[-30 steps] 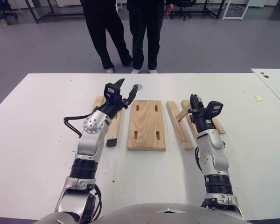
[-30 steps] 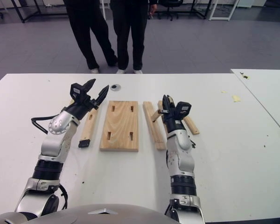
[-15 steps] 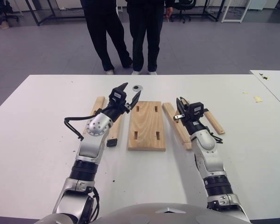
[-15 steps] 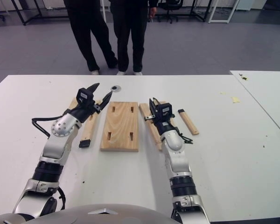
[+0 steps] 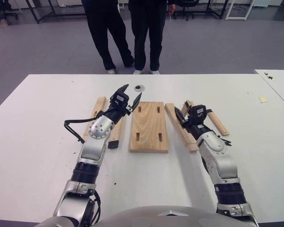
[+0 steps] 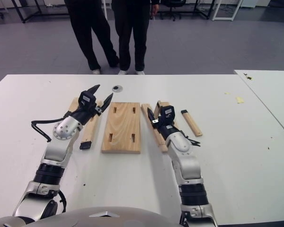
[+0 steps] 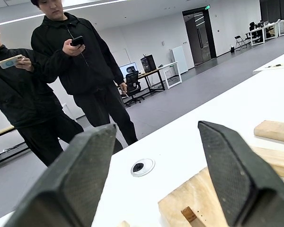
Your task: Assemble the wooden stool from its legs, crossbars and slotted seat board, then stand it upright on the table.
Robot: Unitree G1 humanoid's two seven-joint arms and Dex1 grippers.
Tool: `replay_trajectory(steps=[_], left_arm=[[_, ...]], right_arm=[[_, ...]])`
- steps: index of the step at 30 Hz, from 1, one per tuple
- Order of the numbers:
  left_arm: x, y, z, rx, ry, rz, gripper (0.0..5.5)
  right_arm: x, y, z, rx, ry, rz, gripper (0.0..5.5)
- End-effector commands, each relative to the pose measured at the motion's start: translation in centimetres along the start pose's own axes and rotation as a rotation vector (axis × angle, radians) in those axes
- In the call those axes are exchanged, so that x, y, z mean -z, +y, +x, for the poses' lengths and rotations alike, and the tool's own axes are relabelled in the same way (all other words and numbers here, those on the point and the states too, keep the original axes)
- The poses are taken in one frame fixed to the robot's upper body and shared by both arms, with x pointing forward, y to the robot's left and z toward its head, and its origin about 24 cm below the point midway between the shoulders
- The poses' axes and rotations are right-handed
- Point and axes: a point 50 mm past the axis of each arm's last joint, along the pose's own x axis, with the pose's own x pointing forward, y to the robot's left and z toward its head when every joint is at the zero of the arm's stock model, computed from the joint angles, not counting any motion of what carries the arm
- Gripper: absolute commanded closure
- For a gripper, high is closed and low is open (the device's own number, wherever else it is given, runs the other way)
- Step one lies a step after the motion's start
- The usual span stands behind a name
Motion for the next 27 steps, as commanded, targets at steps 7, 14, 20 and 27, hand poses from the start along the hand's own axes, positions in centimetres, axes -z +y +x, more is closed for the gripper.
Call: replay_trajectory(steps=[7,14,20,27], left_arm=[[-0.2,-0.5,0.2,0.018,-0.004,0.035,2.36],[-0.2,-0.6,0.0,0.022,0.001,0.04,2.36],[-0.7,0.6,0.2,-0.05,0.006,-0.098,2.36],[-2.7,0.7,1.7,0.062,-0.054,-0.741,2.36]], right_arm=[[1.9,-0.5,-1.8,-0.019,0.376,-0.033,2.08],[2.8,-0.9,-2.2,-0.017,0.465,-0.089,2.55],[2.8,-1.1,-1.9,0.001,0.445,-0.116,3.36],[-4.9,-0.6,-1.1,-0.06,0.033,-0.219,3.39]])
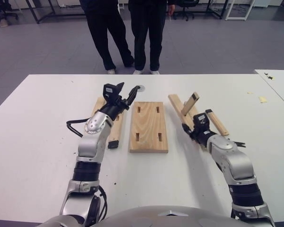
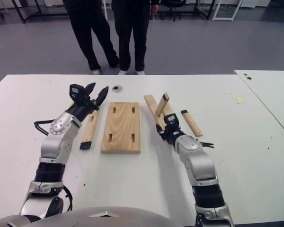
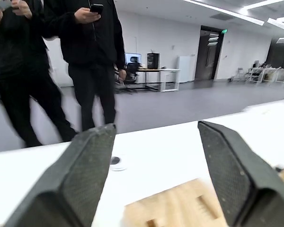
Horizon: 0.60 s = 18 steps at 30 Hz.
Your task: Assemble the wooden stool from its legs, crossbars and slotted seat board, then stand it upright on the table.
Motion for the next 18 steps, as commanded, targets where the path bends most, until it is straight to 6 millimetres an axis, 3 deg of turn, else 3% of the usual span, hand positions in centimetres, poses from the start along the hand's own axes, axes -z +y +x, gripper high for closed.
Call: replay_trajectory(steps=[1,6,10,18], left_arm=[[-1.2,-1.9,1.3,0.16,0.001,-0.303,2.36],[-2.4,-3.6,2.0,0.305,0.024,-0.558,2.36],[-3.9,-3.4,1.8,0.325,-0.036,-0.655,2.36],[-4.0,-2.5,1.4,0.266,-0.046,-0.696,3.81]], right_arm=[[-5.1,0.9,-0.8,-0.094,-0.235,-0.134,3.39],[-8.2,3.8,-2.0,-0.304,-0.417,-0.297,3.4],[-8.0,4.4,-2.5,-0.368,-0.447,-0.364,3.4],[-7.2,4.7,-2.8,-0.426,-0.446,-0.425,3.4]])
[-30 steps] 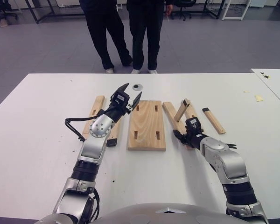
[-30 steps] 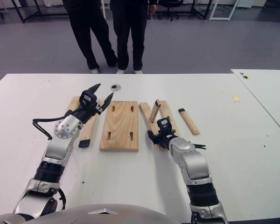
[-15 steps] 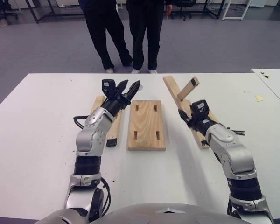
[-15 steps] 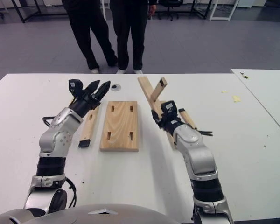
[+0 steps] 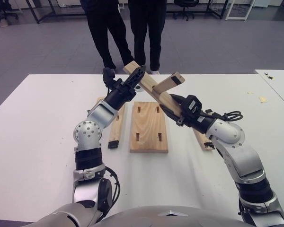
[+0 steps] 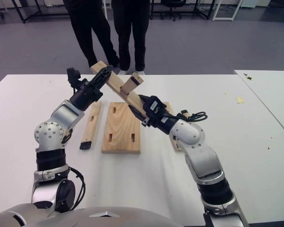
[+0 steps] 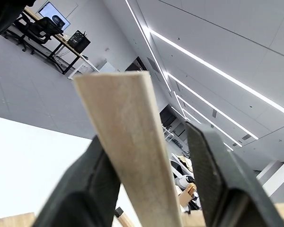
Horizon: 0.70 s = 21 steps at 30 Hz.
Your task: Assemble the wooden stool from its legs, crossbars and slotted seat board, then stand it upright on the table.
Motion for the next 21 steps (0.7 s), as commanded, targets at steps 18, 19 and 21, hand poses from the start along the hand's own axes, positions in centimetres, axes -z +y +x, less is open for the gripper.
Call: replay_trajectory(steps=[18,19,21], left_arm=[[-0.4,-1.0,-9.8,-0.605,-0.146,0.167,4.49],[-0.5,-1.6,-10.6,-0.647,-0.171,0.192,4.49],[-0.6,-2.7,-11.3,-0.692,-0.187,0.239,4.49]], right_arm=[[6.2,1.3,-5.9,0.113,0.301,0.065,2.4],[7.0,1.2,-6.6,0.155,0.335,0.071,2.4],[8.0,1.3,-7.4,0.216,0.371,0.084,2.4]])
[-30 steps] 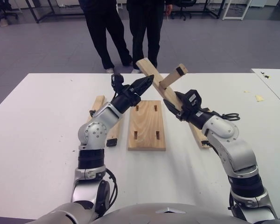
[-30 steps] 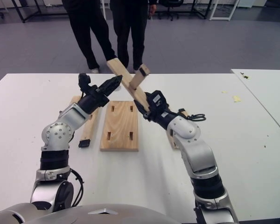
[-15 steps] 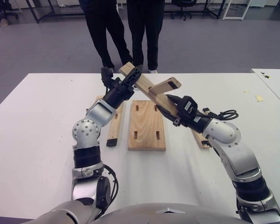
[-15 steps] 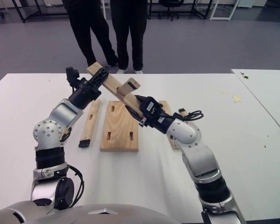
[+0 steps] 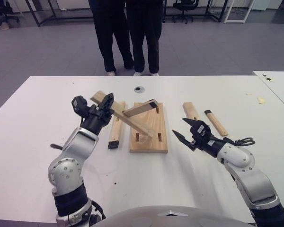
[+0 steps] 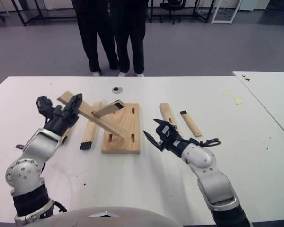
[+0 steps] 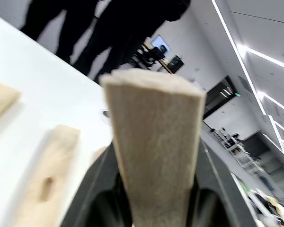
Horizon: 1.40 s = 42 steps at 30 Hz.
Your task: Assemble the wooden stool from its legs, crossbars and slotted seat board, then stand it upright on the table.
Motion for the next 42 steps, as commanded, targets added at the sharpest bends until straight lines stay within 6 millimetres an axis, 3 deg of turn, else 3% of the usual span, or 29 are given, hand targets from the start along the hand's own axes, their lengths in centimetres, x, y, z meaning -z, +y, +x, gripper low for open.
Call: replay_trajectory(steps=[1,9,19,23,27,29,36,42], left_arm=[[-0.9,-0.8,-2.0,-0.067,-0.06,0.084,4.49],[1.2,-0.1,-2.4,-0.105,-0.015,0.274,4.49],[1.4,0.5,-1.6,-0.167,-0.064,0.331,4.49],[3.2,-1.0,-2.0,-0.181,0.05,0.445,4.49],[2.8,-3.6,-2.3,-0.16,0.062,0.556,4.49],[2.9,-3.8,-2.5,-0.18,0.083,0.597,4.49],[7.2,-2.4,-1.7,-0.241,0.253,0.648,4.49],[9.6,-2.0,-1.2,-0.222,0.322,0.616,4.49]], right_arm=[[2.1,-0.3,-0.9,0.11,0.069,0.029,2.4],[1.6,-0.2,0.0,0.15,0.037,0.046,2.4],[1.3,0.7,0.5,0.128,0.024,0.052,2.4],[0.8,1.0,0.8,0.107,0.021,-0.002,2.4],[-0.5,1.0,1.3,0.104,-0.013,-0.03,2.4],[-1.0,1.1,1.6,0.106,-0.025,-0.03,2.4],[-1.8,0.1,2.7,0.113,-0.03,-0.057,2.4],[-1.4,0.1,2.8,0.115,-0.005,-0.053,2.4]])
